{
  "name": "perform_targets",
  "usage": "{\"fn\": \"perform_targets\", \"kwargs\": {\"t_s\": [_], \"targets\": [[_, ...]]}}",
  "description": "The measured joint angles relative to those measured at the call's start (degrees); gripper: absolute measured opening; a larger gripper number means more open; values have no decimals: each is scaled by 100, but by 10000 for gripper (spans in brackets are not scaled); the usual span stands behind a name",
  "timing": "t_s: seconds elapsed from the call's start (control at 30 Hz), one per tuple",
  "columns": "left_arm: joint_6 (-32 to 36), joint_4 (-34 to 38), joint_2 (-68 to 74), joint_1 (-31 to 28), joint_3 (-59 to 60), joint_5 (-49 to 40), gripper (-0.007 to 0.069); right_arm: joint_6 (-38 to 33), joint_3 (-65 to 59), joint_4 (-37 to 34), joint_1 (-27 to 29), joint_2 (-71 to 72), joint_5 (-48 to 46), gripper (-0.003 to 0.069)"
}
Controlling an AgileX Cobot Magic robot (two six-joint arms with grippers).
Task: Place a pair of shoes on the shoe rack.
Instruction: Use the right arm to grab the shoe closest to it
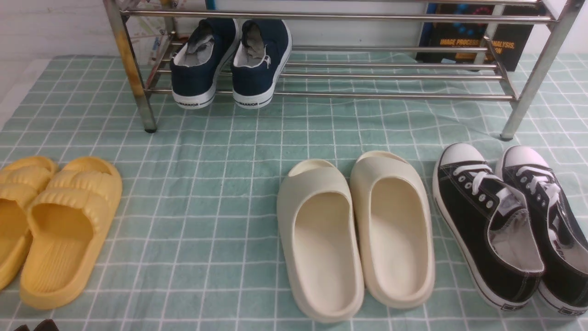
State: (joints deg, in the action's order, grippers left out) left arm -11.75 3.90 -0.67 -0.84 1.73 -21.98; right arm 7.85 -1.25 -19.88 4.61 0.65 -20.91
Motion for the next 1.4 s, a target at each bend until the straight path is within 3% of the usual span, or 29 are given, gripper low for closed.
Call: {"fn": "perform_targets", "kwargs": {"t_s": [0.03,0.2,0.63,0.93,1.07,1.2,1.23,1.27,1.4], "targets": [[0,0,0,0,0,0,237,788,-19,-1350,0,0,-64,246],[0,0,0,0,0,0,237,1139,-19,-1946,0,0,-83,246],[0,0,0,0,0,0,237,1321,-19,-2607,0,0,-65,246],[0,0,0,0,0,0,237,322,3,-2364,0,0,57,243],[0,0,0,0,0,0,237,-564,558,-2206,0,0,21,193],[0,0,0,0,0,0,237,-1529,1982,-1264,0,-737,-497,34],[0,0,0,0,0,0,237,-1551,2054,-1202,0,-737,-548,34],[0,0,0,0,0,0,237,-1642,2571,-742,0,-1261,-956,1],[0,0,0,0,0,0,237,-1731,4106,561,-28,-2762,-2645,-4]]}}
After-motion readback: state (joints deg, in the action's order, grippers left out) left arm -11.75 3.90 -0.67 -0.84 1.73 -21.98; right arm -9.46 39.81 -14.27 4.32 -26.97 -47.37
